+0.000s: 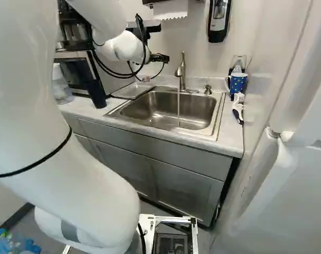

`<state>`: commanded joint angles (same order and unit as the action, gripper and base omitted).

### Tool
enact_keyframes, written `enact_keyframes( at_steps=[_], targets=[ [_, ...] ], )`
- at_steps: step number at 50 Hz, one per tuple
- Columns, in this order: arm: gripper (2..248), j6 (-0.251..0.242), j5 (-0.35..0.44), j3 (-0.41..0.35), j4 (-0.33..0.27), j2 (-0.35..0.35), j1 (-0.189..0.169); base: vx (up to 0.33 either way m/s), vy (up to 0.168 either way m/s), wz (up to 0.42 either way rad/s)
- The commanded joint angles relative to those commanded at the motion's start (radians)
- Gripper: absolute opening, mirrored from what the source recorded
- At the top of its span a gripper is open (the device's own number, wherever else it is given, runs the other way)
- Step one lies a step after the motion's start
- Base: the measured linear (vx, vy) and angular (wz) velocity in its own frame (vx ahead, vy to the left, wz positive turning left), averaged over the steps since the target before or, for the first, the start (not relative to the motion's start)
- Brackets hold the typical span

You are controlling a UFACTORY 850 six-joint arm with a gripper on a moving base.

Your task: Rinse the cup and place it in the tray

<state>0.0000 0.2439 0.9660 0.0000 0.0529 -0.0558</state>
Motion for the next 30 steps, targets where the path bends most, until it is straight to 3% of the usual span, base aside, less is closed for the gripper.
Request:
enact_keyframes(
  at_steps=[30],
  targets=[
    [247, 0.000, -0.181, -0.102, 0.005, 0.107, 0.008, 0.000, 0.000, 0.000]
  ],
)
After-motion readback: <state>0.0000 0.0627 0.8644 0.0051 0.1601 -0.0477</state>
